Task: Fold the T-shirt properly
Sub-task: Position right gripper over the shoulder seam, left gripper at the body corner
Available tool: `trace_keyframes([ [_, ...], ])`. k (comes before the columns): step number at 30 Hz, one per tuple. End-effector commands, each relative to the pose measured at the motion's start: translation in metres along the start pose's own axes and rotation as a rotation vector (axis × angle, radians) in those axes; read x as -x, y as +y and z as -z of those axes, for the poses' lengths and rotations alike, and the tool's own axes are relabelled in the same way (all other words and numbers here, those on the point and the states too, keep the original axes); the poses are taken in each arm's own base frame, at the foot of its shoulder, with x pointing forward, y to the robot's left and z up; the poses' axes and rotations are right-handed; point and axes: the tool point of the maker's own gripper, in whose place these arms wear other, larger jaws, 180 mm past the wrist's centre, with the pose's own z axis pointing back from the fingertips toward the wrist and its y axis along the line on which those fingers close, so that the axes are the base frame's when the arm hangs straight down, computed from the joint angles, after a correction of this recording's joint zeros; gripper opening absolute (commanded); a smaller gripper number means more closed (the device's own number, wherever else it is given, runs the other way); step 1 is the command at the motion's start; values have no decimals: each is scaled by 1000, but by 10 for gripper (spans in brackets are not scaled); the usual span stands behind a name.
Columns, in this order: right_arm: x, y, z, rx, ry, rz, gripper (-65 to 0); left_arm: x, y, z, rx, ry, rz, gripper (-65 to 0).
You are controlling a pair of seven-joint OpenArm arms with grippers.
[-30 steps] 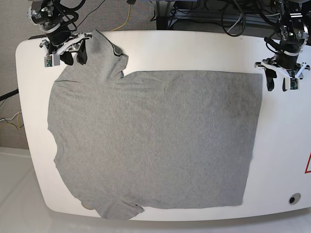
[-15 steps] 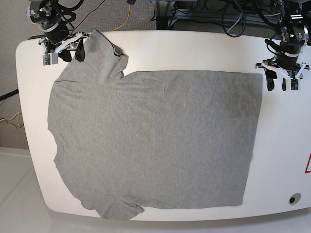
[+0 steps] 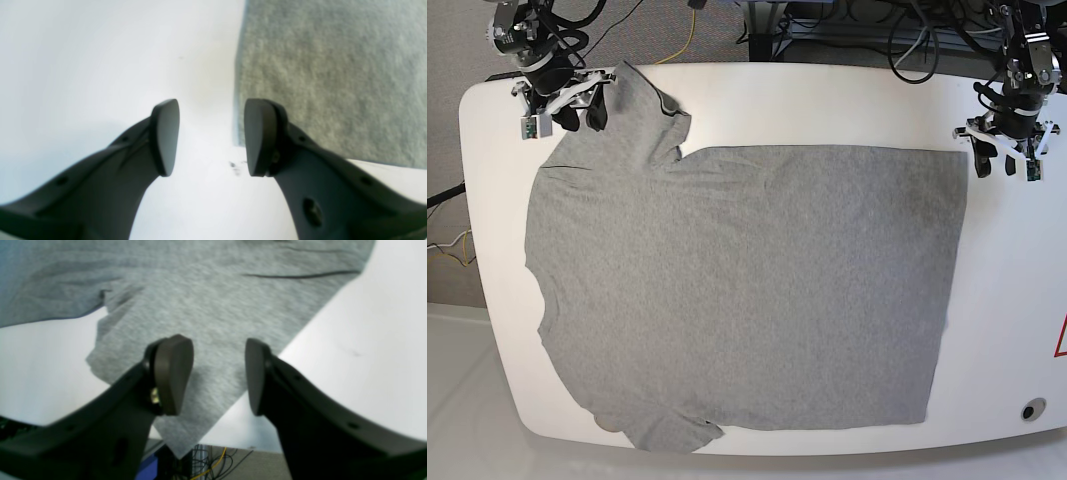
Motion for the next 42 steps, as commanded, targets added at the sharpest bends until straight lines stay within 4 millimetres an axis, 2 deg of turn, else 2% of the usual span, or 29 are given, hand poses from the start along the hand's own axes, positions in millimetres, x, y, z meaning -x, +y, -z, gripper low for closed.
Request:
trace_keyframes([
  [1, 2, -4, 1, -5, 3, 2, -367, -20, 0, -3, 2, -63, 26, -354],
  [7, 7, -5, 5, -8, 16, 19, -366, -23, 0, -4, 1, -72, 31, -355],
  [11, 0, 2, 6, -24, -2, 1, -366, -20, 2, -3, -11, -65, 25, -356],
  [19, 5, 10, 12, -57, 18, -8, -366, -21, 2, -4, -11, -69, 27, -355],
  [27, 11, 8, 14, -62, 39, -13, -365, -16, 2, -2, -8, -52, 15, -352],
  [31, 2, 6, 14, -50, 15, -15, -363, -11, 1, -1, -3, -36, 1, -352],
  [39, 1, 5, 15, -47, 11, -12, -363, -6, 3, 2, -4, -21, -19, -353],
  [42, 2, 9, 16, -62, 16, -12, -363, 1, 6, 5, -5, 0, -32, -352],
])
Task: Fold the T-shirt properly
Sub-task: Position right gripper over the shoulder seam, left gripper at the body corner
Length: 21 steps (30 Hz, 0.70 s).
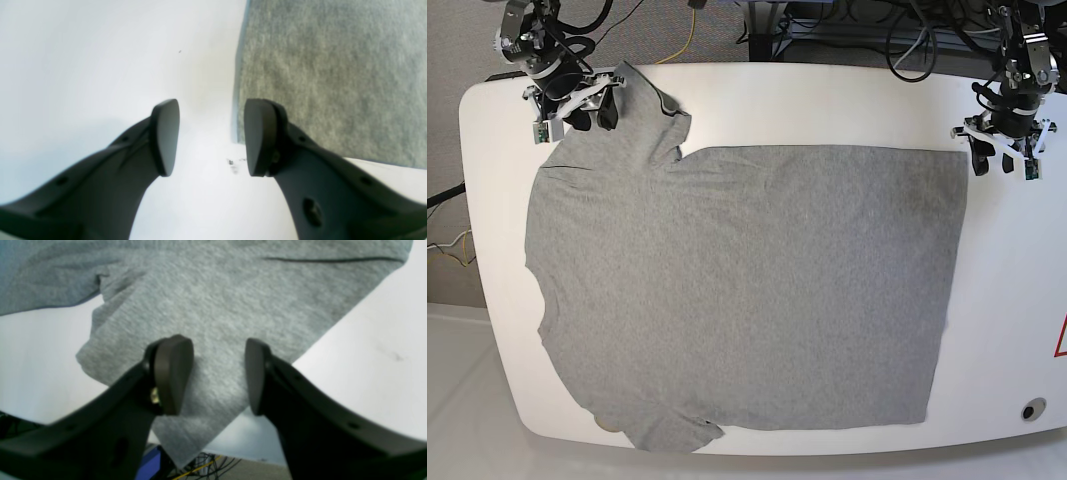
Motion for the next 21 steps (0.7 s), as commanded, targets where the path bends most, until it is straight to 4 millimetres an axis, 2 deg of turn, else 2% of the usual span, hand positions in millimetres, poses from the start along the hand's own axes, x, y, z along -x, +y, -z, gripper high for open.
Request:
trace_keyframes([
  [1, -9, 3, -2, -15, -34, -10, -363, -5, 5, 1, -3, -12, 1, -353],
  [15, -6, 2, 1, -15, -27, 6, -363, 10, 6, 9, 3, 41, -38, -351],
  [21, -2, -2, 2, -8, -13, 8, -362, 2, 6, 9, -2, 22, -21, -351],
])
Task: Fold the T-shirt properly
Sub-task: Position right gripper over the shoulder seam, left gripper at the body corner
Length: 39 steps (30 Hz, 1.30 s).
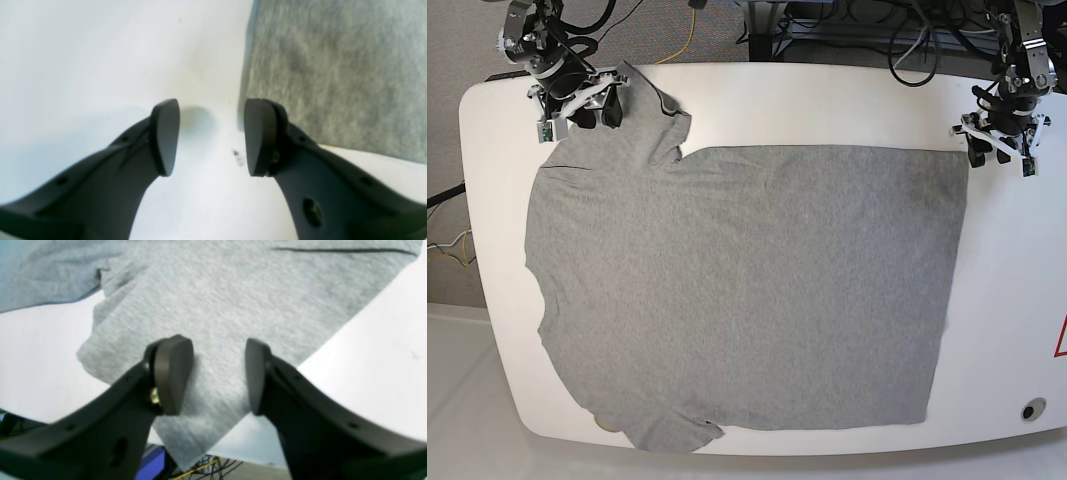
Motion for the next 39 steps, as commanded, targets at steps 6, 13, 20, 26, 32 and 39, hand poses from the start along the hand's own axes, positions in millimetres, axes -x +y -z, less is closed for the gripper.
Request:
trace_keyframes([
  [6, -5, -5, -2, 8, -17, -9, -362, -22, 1, -2, -4, -64, 22, -352],
  [13, -6, -11, -7, 27, -23, 0, -360, -20, 0, -5, 2, -53, 2, -353],
  [20, -6, -22, -13, 55, -30, 12, -349, -15, 11, -9, -12, -54, -69, -346],
  [26, -7, -28, -18, 72, -37, 21, -337, -8, 13, -10, -4, -38, -120, -337],
  [32, -7, -31, -21, 79, -43, 23, -333, 16, 6, -5, 25, 49, -143, -319],
  [39, -3, -28, -19, 67, -28, 15, -336, 26, -3, 2, 63, 81, -134, -322],
])
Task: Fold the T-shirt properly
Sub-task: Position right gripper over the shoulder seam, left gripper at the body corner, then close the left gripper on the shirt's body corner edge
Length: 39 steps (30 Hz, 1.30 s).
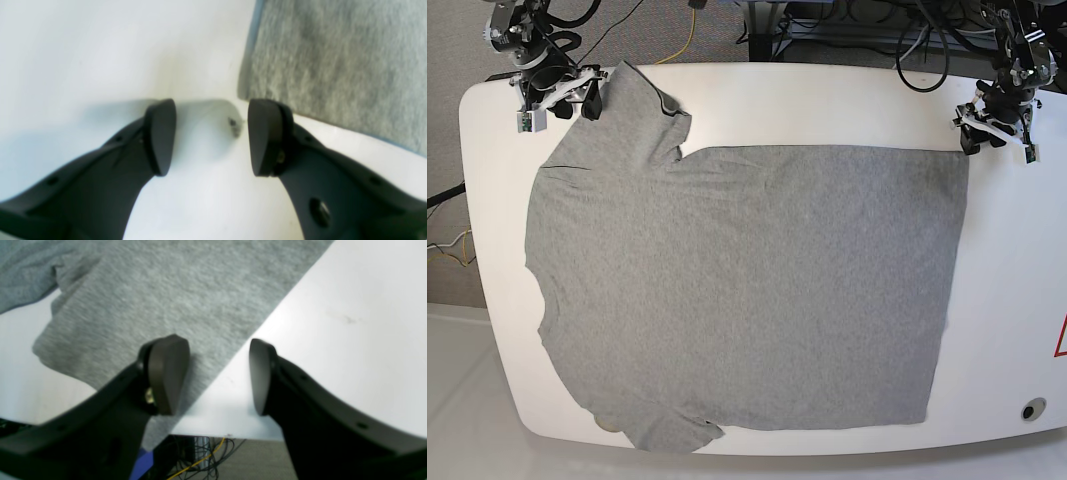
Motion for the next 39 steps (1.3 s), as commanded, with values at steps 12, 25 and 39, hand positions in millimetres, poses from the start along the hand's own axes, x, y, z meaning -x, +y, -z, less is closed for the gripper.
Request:
trace_keyframes([
  [12, 5, 24, 7, -73, 24, -62, -342, 3, -27, 8, 72, 14, 66, -327],
  [25, 10, 31, 9, -94, 58, -74, -336, -14, -21, -2, 52, -38, 65, -319],
  [39, 10, 31, 10, -90, 57, -72, -336, -24, -7, -18, 98, -95, -10, -312],
])
